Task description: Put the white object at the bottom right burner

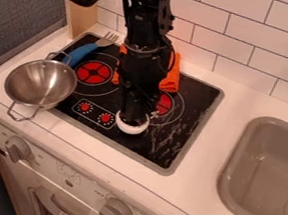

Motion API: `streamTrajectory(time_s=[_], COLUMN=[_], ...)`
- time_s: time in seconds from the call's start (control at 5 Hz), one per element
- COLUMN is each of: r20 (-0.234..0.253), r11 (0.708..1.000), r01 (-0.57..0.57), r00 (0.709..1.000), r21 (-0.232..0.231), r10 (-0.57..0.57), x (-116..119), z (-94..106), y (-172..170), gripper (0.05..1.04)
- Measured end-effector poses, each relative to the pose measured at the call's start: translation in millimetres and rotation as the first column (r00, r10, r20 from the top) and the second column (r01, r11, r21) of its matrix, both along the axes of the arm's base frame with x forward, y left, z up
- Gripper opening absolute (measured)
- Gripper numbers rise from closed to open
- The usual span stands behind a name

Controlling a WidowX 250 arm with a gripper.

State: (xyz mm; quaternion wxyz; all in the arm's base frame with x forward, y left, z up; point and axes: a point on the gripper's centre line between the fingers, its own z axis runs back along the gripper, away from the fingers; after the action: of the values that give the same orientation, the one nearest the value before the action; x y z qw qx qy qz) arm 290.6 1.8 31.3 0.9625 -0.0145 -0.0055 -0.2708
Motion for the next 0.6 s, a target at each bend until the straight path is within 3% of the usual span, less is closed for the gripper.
streamTrajectory(time_s=[0.2, 0.4, 0.6], r20=[0.005, 0.002, -0.005], r11=[0.999, 0.998, 0.999], r01=[0.053, 0.065, 0.038], r00=[0.999, 0.998, 0.999], r21=[-0.002, -0.007, -0.003], r10=[-0.053, -0.065, -0.038], x=[2.5, 1.0, -3.1], z=[0.0, -0.4, -3.1], y=[-11.6, -15.9, -14.7], gripper=[0.220, 0.299, 0.581])
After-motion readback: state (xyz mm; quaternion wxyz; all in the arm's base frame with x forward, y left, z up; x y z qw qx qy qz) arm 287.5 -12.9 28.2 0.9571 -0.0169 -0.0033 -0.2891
